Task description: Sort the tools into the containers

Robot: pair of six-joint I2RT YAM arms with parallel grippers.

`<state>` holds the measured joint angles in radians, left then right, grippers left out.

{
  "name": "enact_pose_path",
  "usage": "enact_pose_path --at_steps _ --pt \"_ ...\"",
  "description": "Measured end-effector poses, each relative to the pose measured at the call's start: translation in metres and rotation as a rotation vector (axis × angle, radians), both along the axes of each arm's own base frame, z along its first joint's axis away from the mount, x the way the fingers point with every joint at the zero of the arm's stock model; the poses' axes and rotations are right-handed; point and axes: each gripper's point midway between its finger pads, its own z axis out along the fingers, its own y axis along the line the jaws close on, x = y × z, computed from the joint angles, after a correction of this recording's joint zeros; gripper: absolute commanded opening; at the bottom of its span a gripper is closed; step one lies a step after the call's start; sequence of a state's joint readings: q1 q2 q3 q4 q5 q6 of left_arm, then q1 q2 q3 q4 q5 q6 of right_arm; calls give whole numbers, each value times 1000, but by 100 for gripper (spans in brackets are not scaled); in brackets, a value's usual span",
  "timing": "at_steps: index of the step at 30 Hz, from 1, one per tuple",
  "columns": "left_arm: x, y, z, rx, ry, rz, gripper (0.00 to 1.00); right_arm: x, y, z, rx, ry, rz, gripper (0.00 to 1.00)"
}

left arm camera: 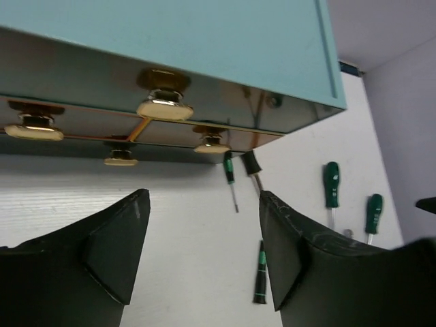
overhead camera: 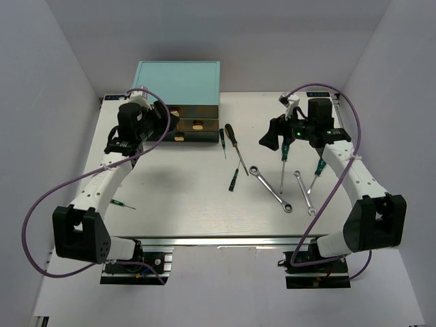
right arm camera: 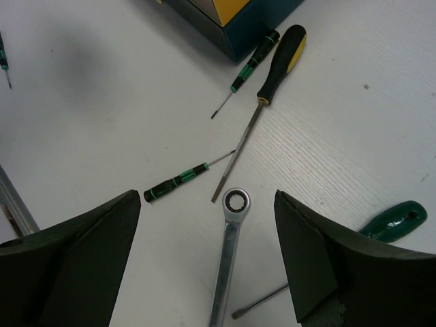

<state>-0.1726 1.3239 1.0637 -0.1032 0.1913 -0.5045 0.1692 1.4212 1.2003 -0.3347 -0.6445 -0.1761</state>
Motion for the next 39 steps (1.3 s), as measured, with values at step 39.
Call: enact_pose_path --at_steps 39 --pt "81 -2 -49 251 107 17 50 4 15 7 57 26 -46 85"
